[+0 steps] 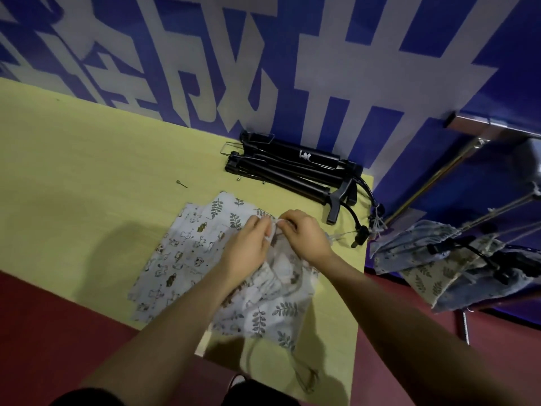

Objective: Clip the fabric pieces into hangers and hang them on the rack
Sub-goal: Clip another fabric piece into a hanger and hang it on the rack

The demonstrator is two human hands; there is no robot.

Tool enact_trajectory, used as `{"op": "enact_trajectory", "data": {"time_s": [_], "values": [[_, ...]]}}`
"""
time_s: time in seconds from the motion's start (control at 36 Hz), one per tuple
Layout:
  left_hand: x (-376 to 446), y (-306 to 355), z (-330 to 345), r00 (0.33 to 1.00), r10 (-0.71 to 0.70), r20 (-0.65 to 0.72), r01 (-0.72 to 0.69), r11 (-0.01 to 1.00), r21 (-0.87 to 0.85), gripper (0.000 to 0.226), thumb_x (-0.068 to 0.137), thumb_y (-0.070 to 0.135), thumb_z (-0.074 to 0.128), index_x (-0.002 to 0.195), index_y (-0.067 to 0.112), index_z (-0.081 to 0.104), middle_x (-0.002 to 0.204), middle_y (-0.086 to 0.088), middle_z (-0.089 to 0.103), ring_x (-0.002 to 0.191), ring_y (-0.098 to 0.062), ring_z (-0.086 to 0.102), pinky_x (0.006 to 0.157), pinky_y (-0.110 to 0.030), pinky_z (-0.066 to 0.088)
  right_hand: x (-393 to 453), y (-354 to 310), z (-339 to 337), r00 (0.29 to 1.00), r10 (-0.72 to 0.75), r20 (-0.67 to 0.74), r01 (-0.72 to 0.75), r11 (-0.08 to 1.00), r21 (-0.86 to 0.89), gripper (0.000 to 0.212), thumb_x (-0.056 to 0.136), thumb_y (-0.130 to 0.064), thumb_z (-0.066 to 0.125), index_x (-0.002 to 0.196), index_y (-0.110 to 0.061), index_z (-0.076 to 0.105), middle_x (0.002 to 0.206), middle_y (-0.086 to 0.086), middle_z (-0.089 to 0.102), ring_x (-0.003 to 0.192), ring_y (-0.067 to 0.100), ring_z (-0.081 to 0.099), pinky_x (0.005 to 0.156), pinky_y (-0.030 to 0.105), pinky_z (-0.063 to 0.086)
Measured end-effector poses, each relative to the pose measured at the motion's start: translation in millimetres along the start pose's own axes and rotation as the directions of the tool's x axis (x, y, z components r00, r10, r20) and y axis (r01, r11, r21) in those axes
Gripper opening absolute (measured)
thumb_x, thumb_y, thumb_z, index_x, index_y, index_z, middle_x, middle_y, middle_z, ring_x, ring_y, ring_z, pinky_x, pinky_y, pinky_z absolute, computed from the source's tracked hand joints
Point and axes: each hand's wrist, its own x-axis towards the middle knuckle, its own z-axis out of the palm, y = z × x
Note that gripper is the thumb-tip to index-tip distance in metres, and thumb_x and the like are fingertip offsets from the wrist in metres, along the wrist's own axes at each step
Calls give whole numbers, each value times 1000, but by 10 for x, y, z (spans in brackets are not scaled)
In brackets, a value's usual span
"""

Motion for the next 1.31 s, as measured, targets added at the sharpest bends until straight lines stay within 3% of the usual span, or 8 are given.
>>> {"op": "enact_trajectory", "data": {"time_s": [0.19, 0.25, 0.42, 0.53, 0.75, 0.97, 1.17, 1.31], "values": [[281, -336, -353, 978, -176, 111, 154, 971, 182, 51, 93, 9, 39, 139, 29, 42, 141, 3, 43, 116, -21, 52, 78, -31, 46, 418, -257, 34, 996, 38, 85, -42, 998, 50, 27, 98, -31, 48, 92, -13, 67, 94, 4, 65, 87, 20, 58, 74, 36, 47], [378, -444, -462, 968, -229, 101, 215, 967, 138, 54, 92, 8, 39, 143, 26, 38, 141, 1, 43, 112, -24, 53, 75, -32, 46, 546, -300, 62, 991, 126, 44, -130, 985, 116, 34, 99, -31, 43, 83, -10, 65, 87, 8, 65, 83, 22, 58, 73, 36, 46], [683, -755, -706, 965, -260, 21, 261, 964, -49, 51, 91, 6, 42, 142, 14, 40, 126, -10, 50, 92, -21, 53, 66, -23, 37, 974, -214, 244, 927, 375, 1, -375, 927, 7, 27, 93, -12, 42, 104, -3, 66, 101, 19, 67, 86, 36, 64, 80, 45, 54], [801, -868, -706, 962, -271, -31, 269, 961, -61, 47, 92, 7, 45, 139, 10, 43, 119, -12, 52, 78, -12, 44, 55, -13, 35, 1185, -147, 401, 904, 428, -1, -423, 894, -148, 34, 94, -8, 41, 124, -6, 57, 127, 16, 52, 114, 34, 50, 97, 45, 44], [976, -1054, -611, 949, -314, 12, 313, 938, -151, 45, 92, 9, 49, 136, 1, 44, 133, -17, 47, 101, -25, 58, 74, -20, 39, 1332, -63, 614, 881, 418, -223, -458, 871, -180, 32, 97, -18, 43, 123, -8, 57, 126, 11, 53, 117, 28, 44, 98, 37, 34], [1023, -1264, -521, 931, -364, 34, 365, 916, -168, 49, 92, 14, 49, 139, 6, 41, 141, -11, 41, 117, -26, 51, 93, -34, 44, 1644, -152, 909, 733, 553, -396, -633, 768, -100, 38, 91, -45, 53, 83, -11, 69, 92, 7, 68, 91, 27, 60, 87, 36, 34], [1040, -1373, -501, 942, -330, 53, 335, 925, -182, 49, 92, 15, 47, 140, 10, 40, 142, -7, 41, 118, -23, 49, 94, -32, 42, 1734, -247, 1105, 544, 686, -483, -711, 683, 170, 32, 89, -39, 60, 102, -10, 64, 108, 5, 62, 104, 24, 54, 87, 34, 30], [1088, -1443, -493, 954, -294, 54, 299, 936, -187, 49, 92, 14, 46, 141, 11, 40, 141, -5, 43, 116, -20, 49, 88, -28, 41, 1758, -251, 1170, 502, 710, -493, -714, 662, 227, 26, 93, -31, 56, 108, -11, 61, 112, 6, 60, 111, 24, 51, 91, 33, 30]]}}
